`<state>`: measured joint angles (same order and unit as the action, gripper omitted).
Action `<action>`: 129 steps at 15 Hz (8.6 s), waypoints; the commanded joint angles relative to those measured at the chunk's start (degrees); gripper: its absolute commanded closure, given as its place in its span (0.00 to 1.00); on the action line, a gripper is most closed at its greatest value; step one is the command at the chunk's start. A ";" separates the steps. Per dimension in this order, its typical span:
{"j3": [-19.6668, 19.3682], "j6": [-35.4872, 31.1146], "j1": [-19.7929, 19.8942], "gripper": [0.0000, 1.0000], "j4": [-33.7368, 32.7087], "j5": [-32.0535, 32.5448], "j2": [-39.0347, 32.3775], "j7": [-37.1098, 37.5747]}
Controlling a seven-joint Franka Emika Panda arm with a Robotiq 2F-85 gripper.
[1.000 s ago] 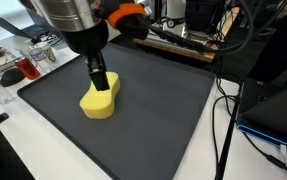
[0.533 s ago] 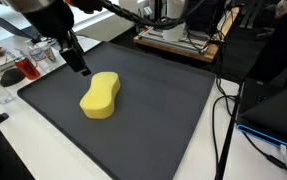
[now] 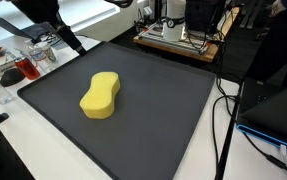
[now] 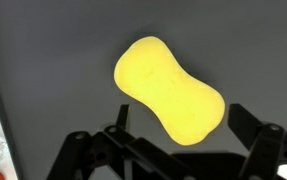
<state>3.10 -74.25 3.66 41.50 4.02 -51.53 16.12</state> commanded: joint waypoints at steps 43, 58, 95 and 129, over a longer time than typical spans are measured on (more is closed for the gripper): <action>1.00 -11.07 19.85 0.00 12.70 -25.74 -0.25 -39.93; 0.62 -15.29 25.67 0.00 38.87 -28.66 15.07 -48.24; -8.26 -50.90 9.73 0.00 74.98 -43.15 30.88 -35.96; -6.59 -40.15 7.59 0.94 61.65 -28.12 27.54 -29.50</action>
<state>-1.83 -113.22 14.96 97.64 -31.67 -31.98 -17.96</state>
